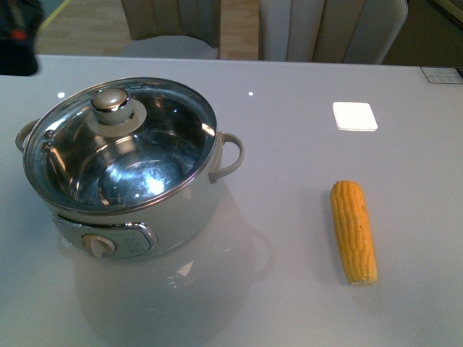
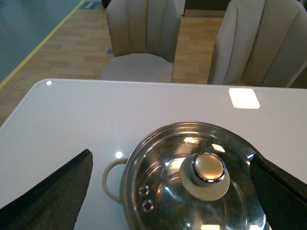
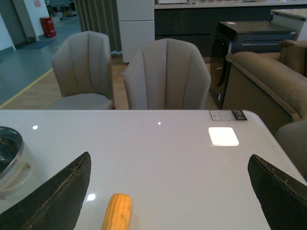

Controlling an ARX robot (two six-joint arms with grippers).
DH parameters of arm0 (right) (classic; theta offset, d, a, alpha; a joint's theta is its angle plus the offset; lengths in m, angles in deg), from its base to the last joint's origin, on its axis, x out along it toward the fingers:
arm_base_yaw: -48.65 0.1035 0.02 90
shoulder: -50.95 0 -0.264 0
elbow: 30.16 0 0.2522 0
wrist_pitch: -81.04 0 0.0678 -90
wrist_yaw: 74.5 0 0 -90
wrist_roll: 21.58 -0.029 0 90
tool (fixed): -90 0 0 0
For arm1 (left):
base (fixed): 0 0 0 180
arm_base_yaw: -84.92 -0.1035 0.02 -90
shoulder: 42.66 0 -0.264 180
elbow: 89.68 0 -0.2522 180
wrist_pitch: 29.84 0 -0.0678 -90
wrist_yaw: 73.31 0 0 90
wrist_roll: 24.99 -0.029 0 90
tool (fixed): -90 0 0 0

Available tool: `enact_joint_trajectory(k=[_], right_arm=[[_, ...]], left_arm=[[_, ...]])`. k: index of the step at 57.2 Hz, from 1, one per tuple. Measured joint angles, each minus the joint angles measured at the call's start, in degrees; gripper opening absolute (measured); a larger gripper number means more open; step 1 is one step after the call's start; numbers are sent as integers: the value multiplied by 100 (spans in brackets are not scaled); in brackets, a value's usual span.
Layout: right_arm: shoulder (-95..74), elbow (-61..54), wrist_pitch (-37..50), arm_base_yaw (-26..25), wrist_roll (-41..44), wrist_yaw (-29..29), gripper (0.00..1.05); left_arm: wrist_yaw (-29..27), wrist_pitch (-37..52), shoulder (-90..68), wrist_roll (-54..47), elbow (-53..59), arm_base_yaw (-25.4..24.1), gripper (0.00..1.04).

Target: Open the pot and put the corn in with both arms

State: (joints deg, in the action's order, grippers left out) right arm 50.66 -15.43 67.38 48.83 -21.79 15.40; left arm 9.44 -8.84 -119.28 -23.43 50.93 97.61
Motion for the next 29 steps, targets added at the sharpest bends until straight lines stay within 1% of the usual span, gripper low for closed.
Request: enact_joint_trajectory(k=[3, 7, 14, 20, 29], right_arm=[[0, 0, 0, 0, 0, 0, 96], [0, 0, 0, 0, 0, 0, 96], [0, 0, 0, 0, 0, 0, 96], [0, 0, 0, 0, 0, 0, 96], [0, 0, 0, 0, 0, 0, 96]], left_arm=[[-50, 332, -748, -76, -258, 94, 98], [-125, 546, -1344, -138, -496, 173, 98], [-181, 682, -2356, -199, -1043, 299, 98], [-260, 684, -2863, -197, -1346, 321, 98], [-326, 715, -3265, -195, -1456, 341, 98]])
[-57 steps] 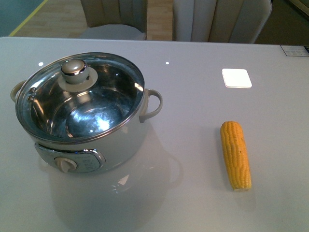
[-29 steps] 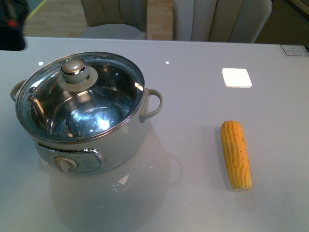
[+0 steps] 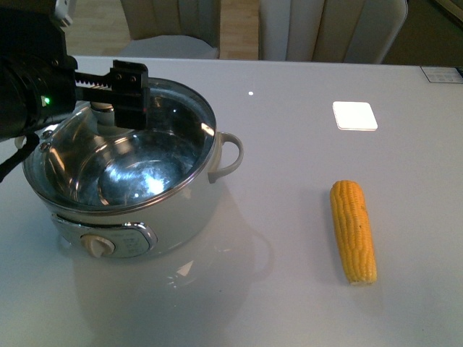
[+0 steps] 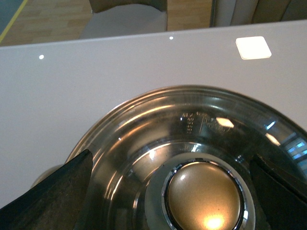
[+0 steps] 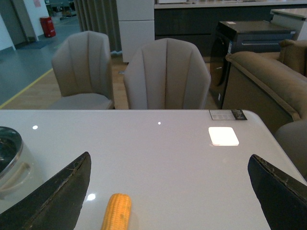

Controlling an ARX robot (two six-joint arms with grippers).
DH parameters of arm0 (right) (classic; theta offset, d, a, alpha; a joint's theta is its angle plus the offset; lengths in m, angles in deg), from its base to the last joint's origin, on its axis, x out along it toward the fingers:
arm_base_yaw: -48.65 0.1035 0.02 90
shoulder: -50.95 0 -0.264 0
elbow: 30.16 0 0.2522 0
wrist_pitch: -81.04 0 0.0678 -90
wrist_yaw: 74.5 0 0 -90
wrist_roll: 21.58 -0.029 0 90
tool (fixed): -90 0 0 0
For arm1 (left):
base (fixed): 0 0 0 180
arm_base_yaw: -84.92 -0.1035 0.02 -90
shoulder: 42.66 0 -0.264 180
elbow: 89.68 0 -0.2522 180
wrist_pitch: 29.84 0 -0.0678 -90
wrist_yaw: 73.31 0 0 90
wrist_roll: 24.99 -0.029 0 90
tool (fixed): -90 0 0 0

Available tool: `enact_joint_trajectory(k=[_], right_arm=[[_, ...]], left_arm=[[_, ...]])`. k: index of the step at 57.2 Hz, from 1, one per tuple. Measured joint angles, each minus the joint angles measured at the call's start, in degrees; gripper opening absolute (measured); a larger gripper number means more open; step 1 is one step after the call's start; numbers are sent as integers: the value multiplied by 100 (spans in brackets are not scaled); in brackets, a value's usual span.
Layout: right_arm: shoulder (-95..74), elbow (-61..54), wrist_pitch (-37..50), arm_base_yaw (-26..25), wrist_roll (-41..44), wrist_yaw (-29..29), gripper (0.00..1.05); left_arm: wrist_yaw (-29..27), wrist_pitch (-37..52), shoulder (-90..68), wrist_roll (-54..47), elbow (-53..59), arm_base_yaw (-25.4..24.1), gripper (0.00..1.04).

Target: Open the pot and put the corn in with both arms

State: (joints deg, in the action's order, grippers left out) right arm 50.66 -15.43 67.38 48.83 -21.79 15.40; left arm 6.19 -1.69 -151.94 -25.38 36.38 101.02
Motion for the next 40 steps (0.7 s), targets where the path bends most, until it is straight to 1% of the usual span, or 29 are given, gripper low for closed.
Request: enact_joint_trajectory(k=[15, 17, 19, 24, 26, 31, 32, 35, 40], right_arm=[[0, 0, 0, 0, 0, 0, 96], [0, 0, 0, 0, 0, 0, 96], [0, 0, 0, 0, 0, 0, 96], [0, 0, 0, 0, 0, 0, 96], [0, 0, 0, 0, 0, 0, 96], [0, 0, 0, 0, 0, 0, 96], [0, 0, 0, 0, 0, 0, 96], [0, 0, 0, 0, 0, -2, 96], [0, 0, -2, 0, 0, 0, 96]], left_arm=[[-22, 280, -448, -26, 2, 127, 97], [-20, 293, -466, -4, 2, 142, 94], [-22, 299, -474, 13, 2, 162, 87], [-2, 295, -492, 83, 2, 190, 74], [17, 273, -498, 144, 2, 205, 67], [-28, 271, -498, 262, -2, 212, 57], [-13, 271, -498, 286, -2, 208, 53], [-33, 271, -498, 282, -2, 203, 48], [-70, 271, -492, 280, -2, 212, 46]])
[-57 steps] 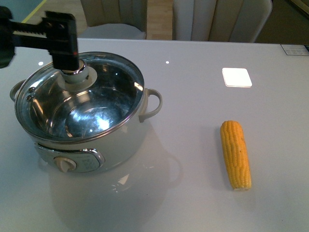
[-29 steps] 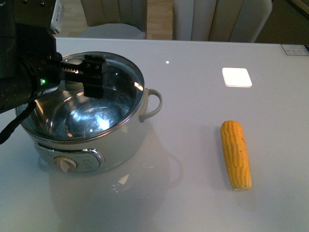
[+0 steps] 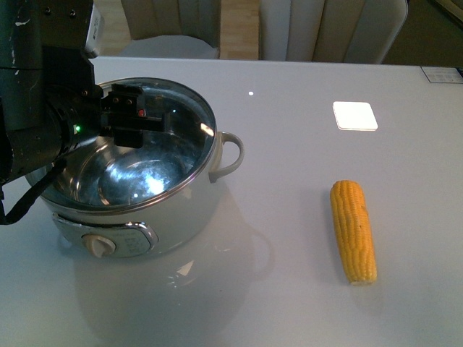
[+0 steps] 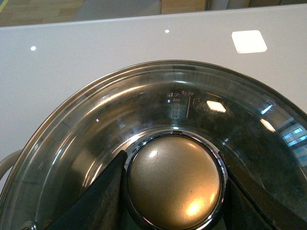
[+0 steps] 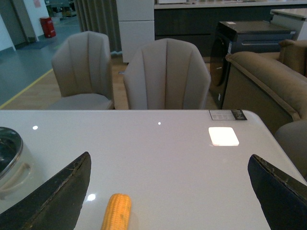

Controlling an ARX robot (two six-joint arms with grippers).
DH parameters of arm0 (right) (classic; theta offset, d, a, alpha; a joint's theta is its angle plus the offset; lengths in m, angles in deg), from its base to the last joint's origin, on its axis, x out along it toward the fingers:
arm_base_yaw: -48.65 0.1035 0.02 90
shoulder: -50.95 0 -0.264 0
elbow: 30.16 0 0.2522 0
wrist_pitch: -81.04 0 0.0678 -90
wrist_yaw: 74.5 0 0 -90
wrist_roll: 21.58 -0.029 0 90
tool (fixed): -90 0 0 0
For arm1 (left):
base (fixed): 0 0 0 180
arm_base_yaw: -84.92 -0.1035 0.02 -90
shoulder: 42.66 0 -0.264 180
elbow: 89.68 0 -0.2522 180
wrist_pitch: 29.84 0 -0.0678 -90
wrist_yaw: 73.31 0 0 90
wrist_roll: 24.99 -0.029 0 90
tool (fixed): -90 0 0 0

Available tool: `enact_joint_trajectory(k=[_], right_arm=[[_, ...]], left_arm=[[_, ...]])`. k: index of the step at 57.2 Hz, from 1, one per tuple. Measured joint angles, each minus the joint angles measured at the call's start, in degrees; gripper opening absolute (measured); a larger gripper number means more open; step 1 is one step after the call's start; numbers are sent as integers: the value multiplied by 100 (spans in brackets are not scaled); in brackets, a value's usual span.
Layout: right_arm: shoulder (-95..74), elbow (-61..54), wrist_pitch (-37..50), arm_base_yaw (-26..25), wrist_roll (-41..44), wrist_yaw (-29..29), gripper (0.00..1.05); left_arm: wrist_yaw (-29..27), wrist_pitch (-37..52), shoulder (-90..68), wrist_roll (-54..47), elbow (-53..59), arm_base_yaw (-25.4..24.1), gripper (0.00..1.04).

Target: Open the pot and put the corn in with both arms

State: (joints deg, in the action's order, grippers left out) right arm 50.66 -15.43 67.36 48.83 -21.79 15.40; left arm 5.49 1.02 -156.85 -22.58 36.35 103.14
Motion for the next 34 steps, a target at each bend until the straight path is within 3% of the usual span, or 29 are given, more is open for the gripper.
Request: enact_joint_trajectory(k=[23, 34], right_arm=[[0, 0, 2, 0, 0, 0, 96], [0, 0, 2, 0, 0, 0, 96]], left_arm=[[-39, -540, 533, -85, 4, -74, 46], [42, -859, 1300, -144, -15, -442, 46]])
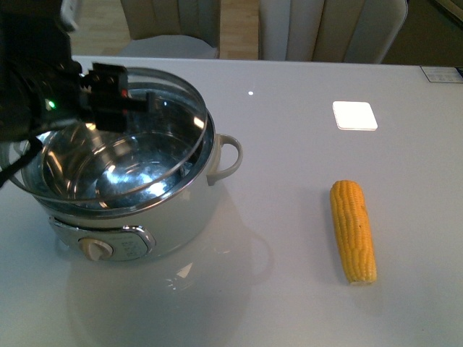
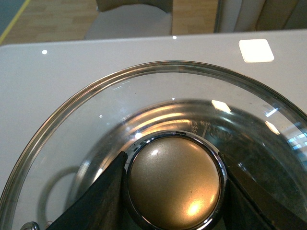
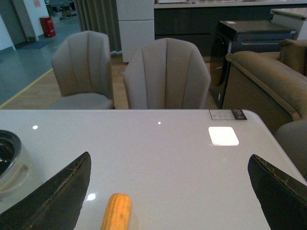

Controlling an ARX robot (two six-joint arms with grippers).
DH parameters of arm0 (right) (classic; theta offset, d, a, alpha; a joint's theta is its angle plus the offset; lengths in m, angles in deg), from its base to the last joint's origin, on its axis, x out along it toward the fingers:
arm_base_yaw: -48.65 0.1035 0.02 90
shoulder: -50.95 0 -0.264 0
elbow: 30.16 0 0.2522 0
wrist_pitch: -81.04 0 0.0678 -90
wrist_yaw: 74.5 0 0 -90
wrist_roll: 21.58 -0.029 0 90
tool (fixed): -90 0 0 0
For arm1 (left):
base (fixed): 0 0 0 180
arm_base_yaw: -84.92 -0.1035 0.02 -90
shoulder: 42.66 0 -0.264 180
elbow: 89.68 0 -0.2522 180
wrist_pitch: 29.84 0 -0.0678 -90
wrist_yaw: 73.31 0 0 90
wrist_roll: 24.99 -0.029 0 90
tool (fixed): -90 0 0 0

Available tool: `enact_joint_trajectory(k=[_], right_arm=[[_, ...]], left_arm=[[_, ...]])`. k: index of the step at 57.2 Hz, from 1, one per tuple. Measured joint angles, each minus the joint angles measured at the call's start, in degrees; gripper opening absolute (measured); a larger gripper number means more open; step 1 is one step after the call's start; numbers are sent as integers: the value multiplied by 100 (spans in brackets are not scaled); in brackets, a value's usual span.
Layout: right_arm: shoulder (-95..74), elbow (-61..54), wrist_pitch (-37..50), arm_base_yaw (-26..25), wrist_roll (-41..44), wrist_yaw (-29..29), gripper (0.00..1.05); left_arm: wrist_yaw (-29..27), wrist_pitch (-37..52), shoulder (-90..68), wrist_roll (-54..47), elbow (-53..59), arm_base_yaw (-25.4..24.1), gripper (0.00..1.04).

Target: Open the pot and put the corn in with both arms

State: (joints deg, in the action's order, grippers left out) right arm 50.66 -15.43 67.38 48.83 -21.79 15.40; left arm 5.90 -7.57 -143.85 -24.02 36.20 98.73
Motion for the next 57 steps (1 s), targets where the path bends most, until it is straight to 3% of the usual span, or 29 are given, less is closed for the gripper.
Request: enact_joint_trajectory(k=[18, 31, 41, 49, 57], right_arm=[[0, 0, 0, 0, 0, 0, 96], [0, 0, 0, 0, 0, 0, 96], [0, 0, 0, 0, 0, 0, 96], [0, 0, 0, 0, 0, 0, 96], [0, 0, 0, 0, 0, 0, 96]], left_arm=[[433, 173, 669, -356, -7, -1287, 46], [1147, 1255, 103, -791, 350, -2887, 46], [1368, 1849, -879, -859, 387, -3786, 46], [1600, 2610, -1823, -715, 269, -4225, 46], [1733, 3040, -2680, -656, -118, -4345, 46]])
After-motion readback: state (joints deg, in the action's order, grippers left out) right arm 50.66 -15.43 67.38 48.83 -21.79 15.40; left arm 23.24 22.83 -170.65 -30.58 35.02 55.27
